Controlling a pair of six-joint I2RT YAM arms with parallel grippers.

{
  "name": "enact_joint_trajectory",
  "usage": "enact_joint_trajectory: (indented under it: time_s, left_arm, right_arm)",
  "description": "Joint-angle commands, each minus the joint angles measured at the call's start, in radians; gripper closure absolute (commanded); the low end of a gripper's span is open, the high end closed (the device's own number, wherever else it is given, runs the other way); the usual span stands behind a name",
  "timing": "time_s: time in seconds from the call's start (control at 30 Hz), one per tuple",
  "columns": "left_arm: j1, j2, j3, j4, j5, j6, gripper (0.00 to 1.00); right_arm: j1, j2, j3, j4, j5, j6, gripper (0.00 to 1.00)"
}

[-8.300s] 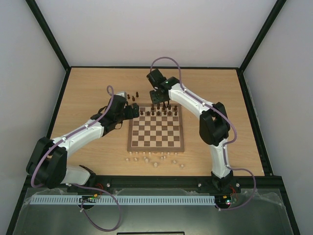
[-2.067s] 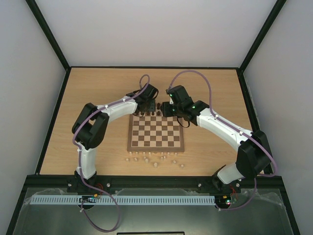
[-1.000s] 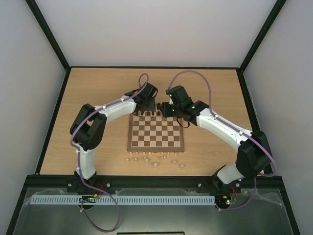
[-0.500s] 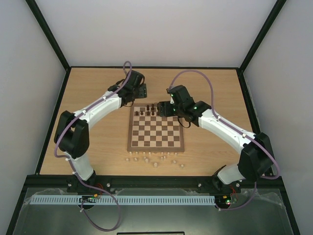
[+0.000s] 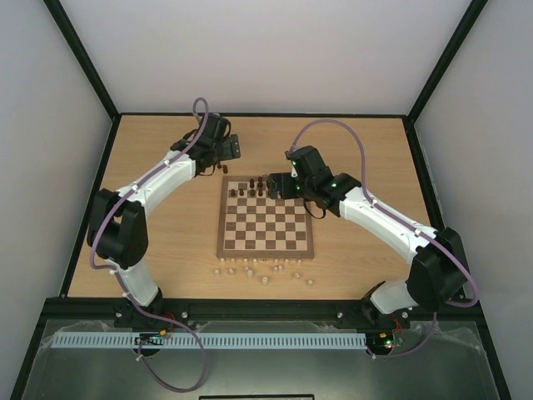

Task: Set up the chess pieces on the board
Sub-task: Pick up the chess piece at the center of the board.

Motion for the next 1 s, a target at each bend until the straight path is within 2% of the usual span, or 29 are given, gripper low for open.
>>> enact_joint_trajectory:
  time_s: [0.0, 0.23, 0.37, 0.6, 0.83, 0.97]
  left_arm:
    - [0.016, 0.024, 0.01, -0.002, -0.001, -0.006, 0.01]
    - [0.017, 0.109, 0.035, 0.011, 0.03, -0.011, 0.03]
    - [0.017, 0.139, 0.027, 0.021, 0.045, -0.013, 0.15]
    - [0.017, 0.209, 0.027, 0.042, 0.066, -0.021, 0.49]
    - [0.023, 0.302, 0.099, 0.031, 0.058, -0.014, 0.59]
    - [0.03, 0.333, 0.126, 0.022, 0.056, -0.013, 0.6]
  right_arm:
    - [0.007, -0.028, -0.016, 0.01, 0.013, 0.007, 0.01]
    - [0.007, -0.021, -0.015, 0.009, 0.012, 0.005, 0.01]
    - [0.008, -0.012, -0.015, 0.011, 0.005, 0.005, 0.01]
    - [0.008, -0.004, -0.018, 0.015, -0.01, 0.005, 0.01]
    - [0.008, -0.002, -0.017, 0.017, -0.013, 0.004, 0.04]
    - [0.008, 0.003, -0.017, 0.018, -0.018, 0.003, 0.05]
